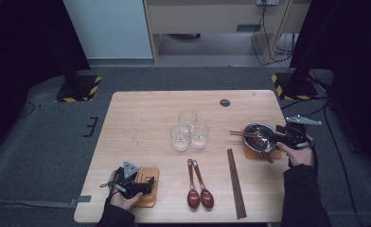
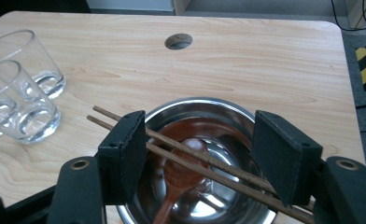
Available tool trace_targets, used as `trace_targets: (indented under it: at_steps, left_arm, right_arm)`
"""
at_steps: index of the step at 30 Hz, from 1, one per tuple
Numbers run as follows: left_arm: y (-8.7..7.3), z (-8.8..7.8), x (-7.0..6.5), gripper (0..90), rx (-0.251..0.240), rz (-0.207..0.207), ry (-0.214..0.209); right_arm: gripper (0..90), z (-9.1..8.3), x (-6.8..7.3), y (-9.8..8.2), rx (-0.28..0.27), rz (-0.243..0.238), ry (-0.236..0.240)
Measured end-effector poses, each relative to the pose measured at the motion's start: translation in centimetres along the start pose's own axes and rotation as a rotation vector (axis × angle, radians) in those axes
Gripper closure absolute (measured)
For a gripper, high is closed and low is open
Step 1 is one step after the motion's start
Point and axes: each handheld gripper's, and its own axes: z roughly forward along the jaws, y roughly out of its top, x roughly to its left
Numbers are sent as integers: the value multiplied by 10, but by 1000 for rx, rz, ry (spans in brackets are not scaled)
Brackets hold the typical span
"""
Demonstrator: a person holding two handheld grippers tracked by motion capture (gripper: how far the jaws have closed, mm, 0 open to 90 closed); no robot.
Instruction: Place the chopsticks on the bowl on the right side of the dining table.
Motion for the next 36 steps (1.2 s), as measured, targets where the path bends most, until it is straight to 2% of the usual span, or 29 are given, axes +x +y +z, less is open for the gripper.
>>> trace_targets:
  at_steps: [4,17,22,36]
  left_arm:
    - [0,0,0,2,0,0,0]
    - [0,0,0,2,0,0,0]
    - [0,0,0,3,0,0,0]
    - [0,0,0,3,0,0,0]
  right_arm:
    - [358,3,3,4,-16,5,13]
    - [358,26,2,7,29,-11,-9]
    - [357,37,-2,4,65,-14,-25]
    - [360,54,2,0,101,-26,-50]
